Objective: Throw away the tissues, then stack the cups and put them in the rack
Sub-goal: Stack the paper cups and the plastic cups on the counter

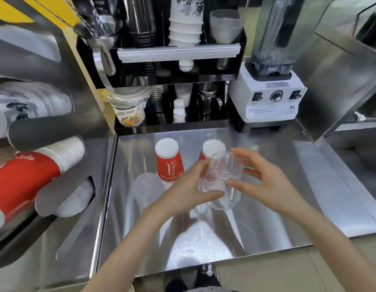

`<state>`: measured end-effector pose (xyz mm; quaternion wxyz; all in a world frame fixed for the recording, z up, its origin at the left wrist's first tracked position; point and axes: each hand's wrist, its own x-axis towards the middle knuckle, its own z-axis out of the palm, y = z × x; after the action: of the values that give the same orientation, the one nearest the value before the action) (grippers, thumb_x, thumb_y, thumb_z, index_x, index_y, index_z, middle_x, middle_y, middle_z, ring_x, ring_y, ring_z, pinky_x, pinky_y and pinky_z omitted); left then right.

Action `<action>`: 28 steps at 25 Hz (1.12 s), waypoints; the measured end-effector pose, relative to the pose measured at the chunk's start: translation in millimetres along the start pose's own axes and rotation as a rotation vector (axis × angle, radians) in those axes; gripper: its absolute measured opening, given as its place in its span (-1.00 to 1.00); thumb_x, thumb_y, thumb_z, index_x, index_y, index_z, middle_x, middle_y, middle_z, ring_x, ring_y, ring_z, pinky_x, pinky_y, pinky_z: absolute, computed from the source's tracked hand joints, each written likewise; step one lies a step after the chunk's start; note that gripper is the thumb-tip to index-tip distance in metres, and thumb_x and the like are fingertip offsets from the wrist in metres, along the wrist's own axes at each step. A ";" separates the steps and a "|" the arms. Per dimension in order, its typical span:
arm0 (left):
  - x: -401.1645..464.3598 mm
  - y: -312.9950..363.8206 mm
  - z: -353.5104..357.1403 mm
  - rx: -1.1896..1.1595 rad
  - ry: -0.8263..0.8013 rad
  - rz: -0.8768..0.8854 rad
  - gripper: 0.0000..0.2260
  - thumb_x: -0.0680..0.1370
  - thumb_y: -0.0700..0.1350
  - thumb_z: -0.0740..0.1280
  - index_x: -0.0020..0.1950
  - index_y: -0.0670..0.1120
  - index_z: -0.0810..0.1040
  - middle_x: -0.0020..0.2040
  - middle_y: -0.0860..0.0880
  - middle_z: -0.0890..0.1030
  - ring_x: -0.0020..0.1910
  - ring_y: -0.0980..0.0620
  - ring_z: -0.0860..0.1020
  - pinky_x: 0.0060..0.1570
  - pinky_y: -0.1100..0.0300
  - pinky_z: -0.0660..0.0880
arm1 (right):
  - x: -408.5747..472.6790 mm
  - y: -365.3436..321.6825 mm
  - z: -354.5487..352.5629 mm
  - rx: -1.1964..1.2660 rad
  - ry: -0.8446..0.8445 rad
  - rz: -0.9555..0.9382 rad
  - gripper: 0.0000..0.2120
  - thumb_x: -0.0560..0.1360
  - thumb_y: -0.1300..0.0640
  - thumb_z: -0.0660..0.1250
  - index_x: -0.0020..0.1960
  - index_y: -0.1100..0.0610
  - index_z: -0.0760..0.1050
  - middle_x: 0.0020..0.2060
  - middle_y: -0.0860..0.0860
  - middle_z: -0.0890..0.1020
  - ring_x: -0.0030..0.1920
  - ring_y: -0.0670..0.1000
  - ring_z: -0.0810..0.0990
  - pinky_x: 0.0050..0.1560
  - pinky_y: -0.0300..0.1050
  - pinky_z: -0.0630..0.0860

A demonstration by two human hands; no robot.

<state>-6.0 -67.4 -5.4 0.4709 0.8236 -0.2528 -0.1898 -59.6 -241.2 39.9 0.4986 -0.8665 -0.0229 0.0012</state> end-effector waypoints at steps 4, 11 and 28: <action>3.6 -28.1 29.7 0.027 -0.073 -0.074 -0.37 0.39 -0.08 0.45 0.37 0.02 0.24 0.35 -0.02 0.40 0.32 0.06 0.39 0.32 0.19 0.31 | -14.9 34.1 18.0 -0.076 0.002 0.087 -0.45 0.32 0.16 0.48 0.09 -0.27 0.27 0.07 -0.27 0.48 0.09 -0.26 0.50 0.14 -0.52 0.36; 2.7 -48.0 44.4 0.113 -0.178 -0.196 -0.36 0.42 -0.06 0.41 0.41 0.02 0.17 0.38 -0.07 0.37 0.35 0.00 0.37 0.32 0.17 0.28 | -20.7 60.9 41.2 -0.092 -0.023 0.160 -0.43 0.35 0.19 0.45 0.28 0.07 0.30 0.21 -0.04 0.49 0.19 -0.06 0.50 0.26 -0.29 0.36; 35.9 -32.8 22.0 -0.042 0.196 -0.335 -0.35 0.49 0.09 0.29 0.46 -0.08 0.09 0.48 -0.10 0.23 0.43 -0.10 0.28 0.36 0.00 0.28 | 52.4 43.2 28.8 -0.207 0.029 0.148 -0.15 0.38 0.03 0.40 0.46 0.14 -0.05 0.43 0.15 0.22 0.43 0.08 0.23 0.42 -0.01 0.21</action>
<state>18.4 -89.6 -47.3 0.4722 0.8587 -0.0612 -0.1894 -6.3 -235.9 -10.8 0.4051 -0.9127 0.0484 0.0233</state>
